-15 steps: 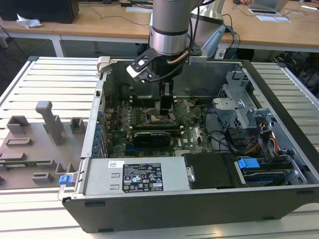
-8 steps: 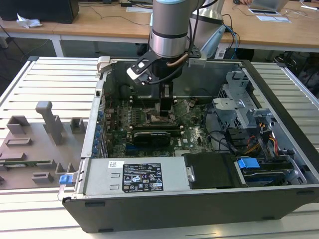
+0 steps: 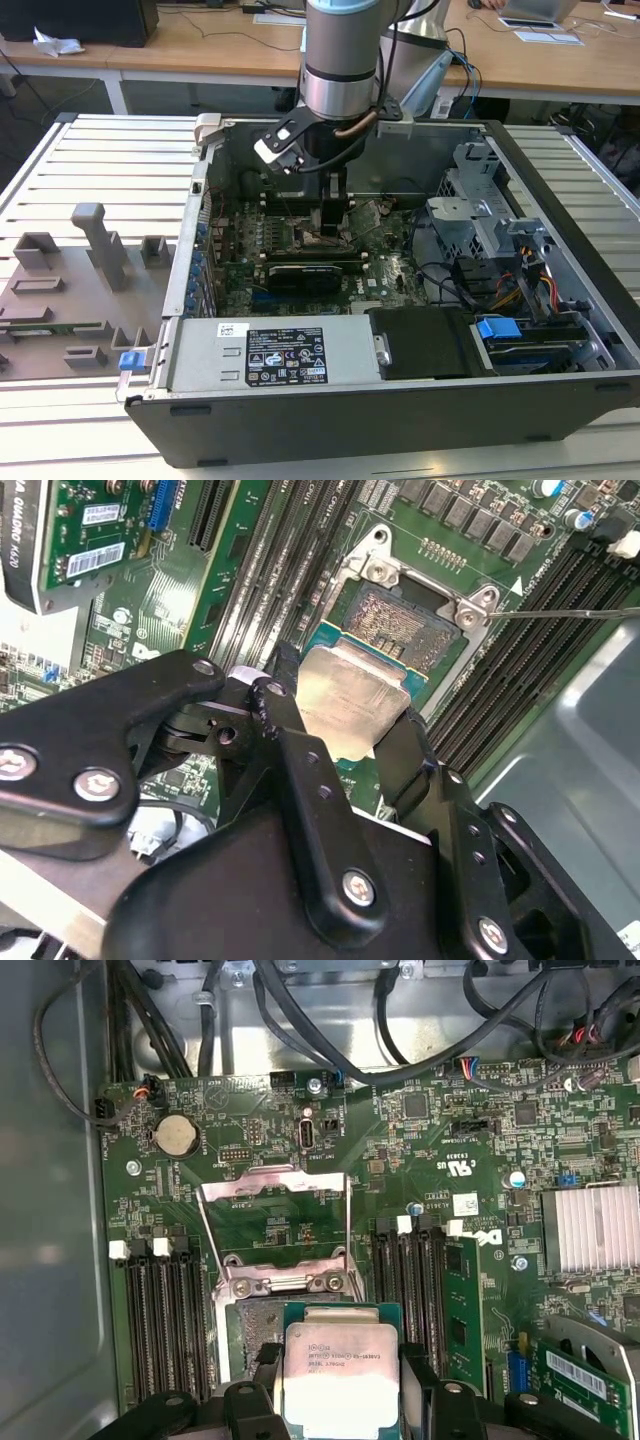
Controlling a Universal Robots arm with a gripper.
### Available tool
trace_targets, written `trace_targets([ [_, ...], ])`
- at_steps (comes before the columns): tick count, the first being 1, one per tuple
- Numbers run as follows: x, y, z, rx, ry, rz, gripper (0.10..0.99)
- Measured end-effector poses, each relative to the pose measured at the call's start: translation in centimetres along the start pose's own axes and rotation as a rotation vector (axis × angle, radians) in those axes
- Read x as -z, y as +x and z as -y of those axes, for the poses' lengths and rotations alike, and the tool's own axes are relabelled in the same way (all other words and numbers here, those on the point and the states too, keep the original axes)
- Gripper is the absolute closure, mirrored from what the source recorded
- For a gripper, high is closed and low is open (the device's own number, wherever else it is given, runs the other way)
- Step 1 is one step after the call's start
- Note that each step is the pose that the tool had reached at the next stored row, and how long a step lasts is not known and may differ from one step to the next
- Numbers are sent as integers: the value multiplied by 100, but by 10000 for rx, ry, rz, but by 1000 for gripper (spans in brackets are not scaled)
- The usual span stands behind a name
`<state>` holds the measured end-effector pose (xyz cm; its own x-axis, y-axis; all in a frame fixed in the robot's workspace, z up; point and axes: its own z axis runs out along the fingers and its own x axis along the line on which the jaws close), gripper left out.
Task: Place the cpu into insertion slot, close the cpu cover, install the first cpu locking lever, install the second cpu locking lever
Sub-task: 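Place the cpu into insertion slot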
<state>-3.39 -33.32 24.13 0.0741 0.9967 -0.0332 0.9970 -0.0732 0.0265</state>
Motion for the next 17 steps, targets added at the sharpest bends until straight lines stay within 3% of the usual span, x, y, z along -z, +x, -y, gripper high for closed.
trace_targets([
  [4,-34,1,1,0,0,0,541],
  [6,-98,3,2,1,-1,-1,541],
  [7,-108,44,5,84,-2,-2,541],
  [13,-118,99,9,823,-27,-22,541],
  [17,-164,119,12,860,-29,-25,541],
])
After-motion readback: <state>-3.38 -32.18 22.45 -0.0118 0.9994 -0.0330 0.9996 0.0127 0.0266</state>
